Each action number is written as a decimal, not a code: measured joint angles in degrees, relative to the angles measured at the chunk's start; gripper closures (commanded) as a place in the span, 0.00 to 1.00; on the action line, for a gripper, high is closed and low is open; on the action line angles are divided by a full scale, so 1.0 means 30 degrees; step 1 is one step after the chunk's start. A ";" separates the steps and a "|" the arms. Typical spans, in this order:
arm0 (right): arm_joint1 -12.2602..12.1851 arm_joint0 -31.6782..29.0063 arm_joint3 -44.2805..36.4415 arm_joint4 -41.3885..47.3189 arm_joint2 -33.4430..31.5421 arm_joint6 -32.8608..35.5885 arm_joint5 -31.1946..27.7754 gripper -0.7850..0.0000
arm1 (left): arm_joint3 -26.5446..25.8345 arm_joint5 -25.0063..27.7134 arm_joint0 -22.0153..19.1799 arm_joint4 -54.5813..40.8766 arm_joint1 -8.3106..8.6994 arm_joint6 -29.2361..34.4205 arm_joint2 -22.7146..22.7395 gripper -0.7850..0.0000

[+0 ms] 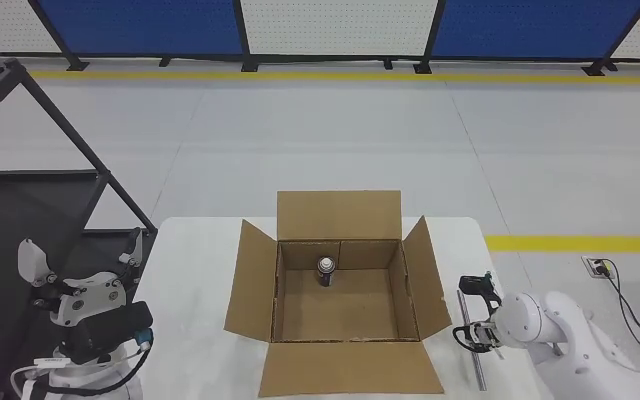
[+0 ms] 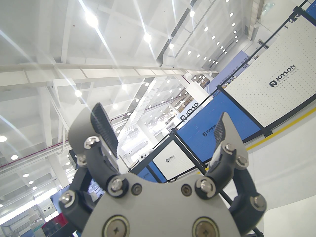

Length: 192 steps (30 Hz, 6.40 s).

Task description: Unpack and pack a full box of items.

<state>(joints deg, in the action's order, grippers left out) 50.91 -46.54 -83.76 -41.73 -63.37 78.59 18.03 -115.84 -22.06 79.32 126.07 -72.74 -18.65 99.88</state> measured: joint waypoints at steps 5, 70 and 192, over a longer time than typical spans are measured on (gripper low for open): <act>0.0186 0.0408 0.0636 -0.0243 0.0532 0.0062 0.0079 1.00 | 0.0000 0.0000 0.0000 0.0000 0.0000 0.0000 0.0000 0.00; -0.1393 -0.3311 -1.3052 -0.1629 -1.1183 0.3139 -0.0588 0.00 | -0.0348 -0.0208 0.0382 -0.0725 -0.0017 0.0110 0.0644 0.00; 1.0752 0.9219 0.9219 0.2878 1.2111 -1.4231 0.0658 1.00 | 0.0783 0.0913 0.0348 -0.2514 0.0078 -0.0575 0.2125 0.00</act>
<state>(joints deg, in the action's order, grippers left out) 83.17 -18.88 -56.11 -33.10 -27.04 35.89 20.00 -113.49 -19.33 80.36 118.53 -72.51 -20.38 106.25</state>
